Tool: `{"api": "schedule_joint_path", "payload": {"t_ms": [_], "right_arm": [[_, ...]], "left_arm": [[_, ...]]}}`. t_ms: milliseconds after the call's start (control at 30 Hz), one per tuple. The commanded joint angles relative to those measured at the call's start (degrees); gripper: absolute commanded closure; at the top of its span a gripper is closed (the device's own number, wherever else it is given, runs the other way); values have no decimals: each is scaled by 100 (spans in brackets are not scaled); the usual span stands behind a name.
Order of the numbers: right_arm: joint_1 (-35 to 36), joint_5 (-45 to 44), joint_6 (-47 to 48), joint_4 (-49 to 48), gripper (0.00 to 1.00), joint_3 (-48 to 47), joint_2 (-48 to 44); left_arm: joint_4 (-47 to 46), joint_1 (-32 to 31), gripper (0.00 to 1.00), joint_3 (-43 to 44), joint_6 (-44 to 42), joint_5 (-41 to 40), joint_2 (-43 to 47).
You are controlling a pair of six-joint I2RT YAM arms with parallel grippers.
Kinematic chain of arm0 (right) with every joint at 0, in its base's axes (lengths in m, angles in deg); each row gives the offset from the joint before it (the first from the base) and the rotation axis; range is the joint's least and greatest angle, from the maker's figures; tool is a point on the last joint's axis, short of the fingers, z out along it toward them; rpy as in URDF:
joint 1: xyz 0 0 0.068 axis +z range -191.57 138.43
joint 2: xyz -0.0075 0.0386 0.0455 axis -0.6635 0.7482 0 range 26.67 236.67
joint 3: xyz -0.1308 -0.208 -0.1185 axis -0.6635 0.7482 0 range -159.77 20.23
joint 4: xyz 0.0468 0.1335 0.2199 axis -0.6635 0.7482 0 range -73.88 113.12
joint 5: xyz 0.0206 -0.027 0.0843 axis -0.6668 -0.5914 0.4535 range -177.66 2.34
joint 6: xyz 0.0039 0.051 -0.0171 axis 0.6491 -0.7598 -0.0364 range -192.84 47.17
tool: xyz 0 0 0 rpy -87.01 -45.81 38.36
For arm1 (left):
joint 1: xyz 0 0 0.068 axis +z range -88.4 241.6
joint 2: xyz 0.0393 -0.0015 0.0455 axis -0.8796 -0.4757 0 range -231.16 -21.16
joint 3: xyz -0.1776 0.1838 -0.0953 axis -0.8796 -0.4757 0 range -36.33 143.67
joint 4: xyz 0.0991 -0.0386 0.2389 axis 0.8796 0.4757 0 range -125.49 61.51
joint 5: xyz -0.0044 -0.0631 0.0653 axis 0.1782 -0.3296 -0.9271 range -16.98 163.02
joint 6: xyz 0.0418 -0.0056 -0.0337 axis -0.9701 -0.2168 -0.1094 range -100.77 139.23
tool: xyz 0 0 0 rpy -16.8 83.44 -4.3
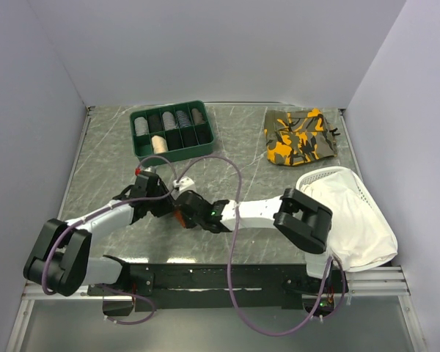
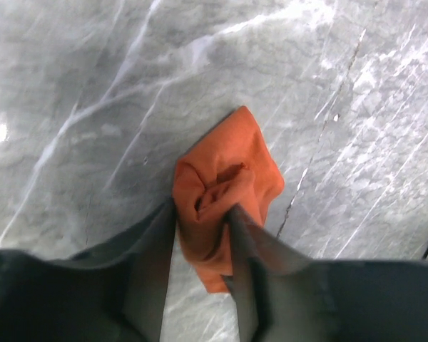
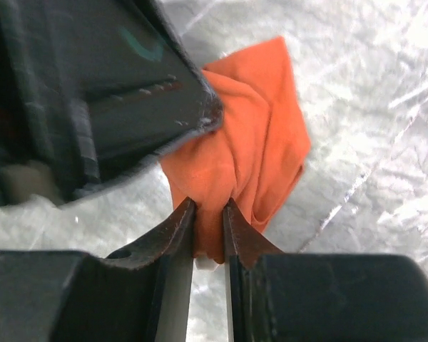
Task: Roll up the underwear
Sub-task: Roll the underwear to the center of the board.
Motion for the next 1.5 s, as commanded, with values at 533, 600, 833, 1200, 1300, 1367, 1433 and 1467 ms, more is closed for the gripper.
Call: {"api": "schedule_joint_path", "payload": {"t_ms": [533, 600, 833, 1200, 1300, 1367, 1433, 1467], "right_arm": [[-1578, 4230, -1386, -2582, 87, 2099, -512], [-1745, 4476, -1615, -2672, 88, 2134, -337], [-1842, 4539, -1889, -2865, 86, 2143, -187], [-1851, 4494, -1862, -2768, 85, 2073, -187], [-1851, 4530, -1862, -2751, 84, 2047, -178], [-1842, 4547, -1845, -2716, 84, 2029, -178], [-1851, 4565, -1845, -2716, 84, 2011, -187], [-1851, 4565, -1836, -2716, 84, 2020, -187]], "left_arm": [[-126, 80, 29, -254, -12, 239, 1471], [-408, 80, 29, -509, -21, 407, 1602], [-848, 27, 28, -1028, 93, 821, 1902], [-1761, -140, 28, -1442, 594, 524, 1605], [-2042, -201, 30, -1424, 656, 417, 1253], [-2166, -236, 31, -1407, 691, 347, 1112], [-2184, -271, 34, -1398, 718, 242, 988], [-2184, -280, 36, -1398, 726, 189, 970]]}}
